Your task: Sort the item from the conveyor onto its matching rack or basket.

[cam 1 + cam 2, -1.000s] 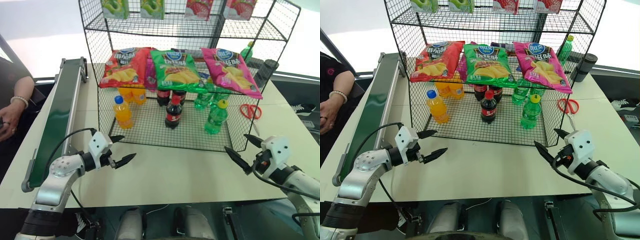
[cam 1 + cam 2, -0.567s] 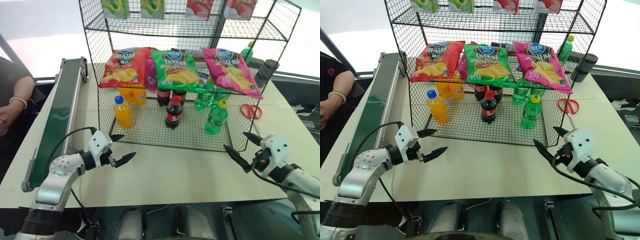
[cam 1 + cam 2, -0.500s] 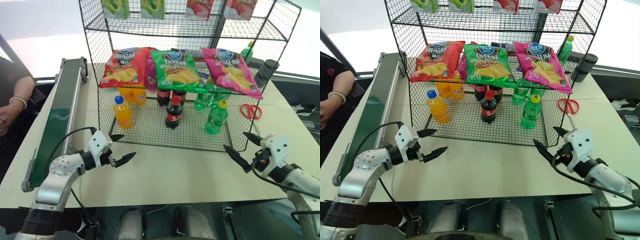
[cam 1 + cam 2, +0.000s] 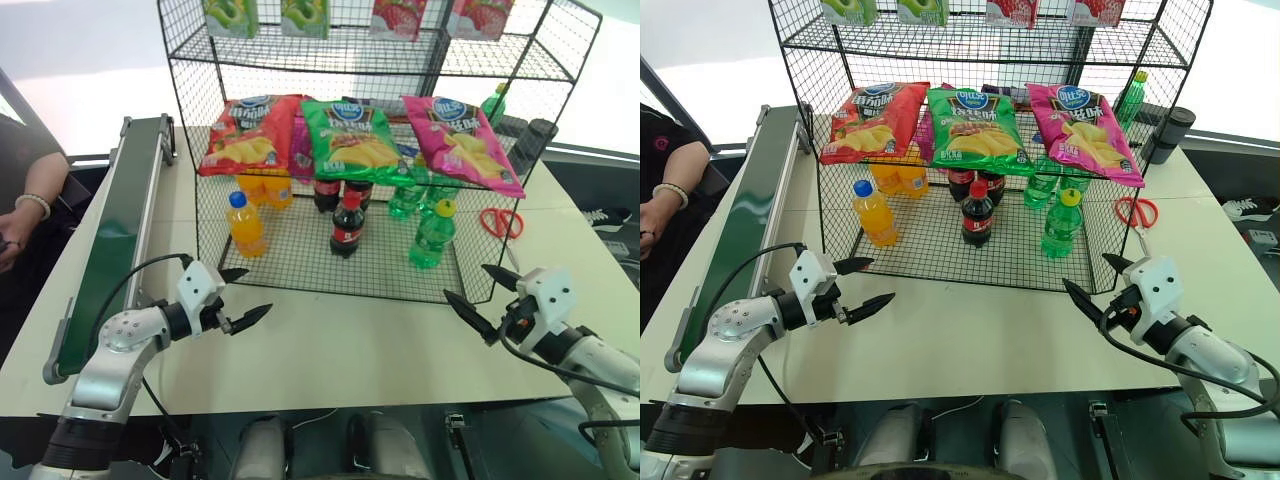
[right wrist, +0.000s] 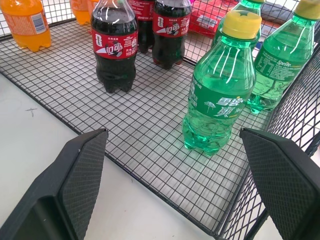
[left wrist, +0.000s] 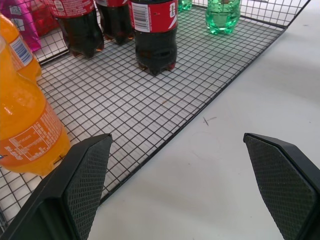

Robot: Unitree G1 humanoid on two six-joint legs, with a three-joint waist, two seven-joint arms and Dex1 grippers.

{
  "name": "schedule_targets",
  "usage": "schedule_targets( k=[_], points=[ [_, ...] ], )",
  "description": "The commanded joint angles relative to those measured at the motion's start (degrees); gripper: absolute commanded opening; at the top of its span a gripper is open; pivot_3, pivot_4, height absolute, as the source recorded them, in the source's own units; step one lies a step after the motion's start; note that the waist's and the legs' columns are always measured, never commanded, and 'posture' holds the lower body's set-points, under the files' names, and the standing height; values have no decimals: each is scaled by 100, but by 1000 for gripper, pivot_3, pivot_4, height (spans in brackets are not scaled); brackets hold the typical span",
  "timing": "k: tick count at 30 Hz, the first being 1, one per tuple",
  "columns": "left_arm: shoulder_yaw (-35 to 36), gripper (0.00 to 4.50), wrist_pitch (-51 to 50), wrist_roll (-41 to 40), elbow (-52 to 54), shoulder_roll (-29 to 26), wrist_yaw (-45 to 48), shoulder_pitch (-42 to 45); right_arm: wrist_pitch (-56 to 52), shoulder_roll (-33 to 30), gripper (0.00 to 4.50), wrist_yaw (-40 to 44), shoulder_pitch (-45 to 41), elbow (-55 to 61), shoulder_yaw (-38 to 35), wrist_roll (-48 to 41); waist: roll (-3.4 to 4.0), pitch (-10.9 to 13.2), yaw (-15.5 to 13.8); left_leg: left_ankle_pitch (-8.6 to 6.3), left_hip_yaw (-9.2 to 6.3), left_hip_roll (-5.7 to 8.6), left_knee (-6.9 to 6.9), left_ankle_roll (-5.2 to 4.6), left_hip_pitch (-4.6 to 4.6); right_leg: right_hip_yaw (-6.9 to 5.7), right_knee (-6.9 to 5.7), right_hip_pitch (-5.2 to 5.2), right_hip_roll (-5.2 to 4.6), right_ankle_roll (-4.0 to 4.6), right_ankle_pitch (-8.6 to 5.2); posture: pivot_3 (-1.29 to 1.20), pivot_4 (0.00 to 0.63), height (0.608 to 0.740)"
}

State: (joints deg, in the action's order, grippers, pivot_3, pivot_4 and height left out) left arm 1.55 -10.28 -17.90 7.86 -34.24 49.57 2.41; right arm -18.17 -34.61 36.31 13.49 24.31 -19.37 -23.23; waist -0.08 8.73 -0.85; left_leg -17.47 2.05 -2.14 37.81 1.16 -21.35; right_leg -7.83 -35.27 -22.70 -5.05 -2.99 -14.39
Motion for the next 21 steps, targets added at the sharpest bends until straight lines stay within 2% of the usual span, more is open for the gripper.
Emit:
schedule_targets(
  k=[1, 12, 21],
  points=[
    [98, 4500, 129, 2, 65, -18, -13, 31, 86, 36, 4391, -30, -58, 58, -12, 11, 0, 0, 0, 0, 0, 0, 0, 0, 0, 0, 0, 0, 0, 0, 0, 0, 150, 735],
    [111, 4500, 102, 5, 214, -38, -64, -102, 75, 121, 4391, -120, 110, 311, 38, -3, 0, -1, 0, 0, 0, 0, 0, 0, 0, 0, 0, 0, 0, 0, 0, 0, 150, 735],
    [153, 4500, 31, -16, 503, -30, -281, -352, -45, 7, 4391, 22, -103, 213, 58, -56, 0, -1, 3, 0, 0, -1, 0, 0, 2, 1, -1, 1, -1, 1, 0, 0, 150, 735]
  ],
)
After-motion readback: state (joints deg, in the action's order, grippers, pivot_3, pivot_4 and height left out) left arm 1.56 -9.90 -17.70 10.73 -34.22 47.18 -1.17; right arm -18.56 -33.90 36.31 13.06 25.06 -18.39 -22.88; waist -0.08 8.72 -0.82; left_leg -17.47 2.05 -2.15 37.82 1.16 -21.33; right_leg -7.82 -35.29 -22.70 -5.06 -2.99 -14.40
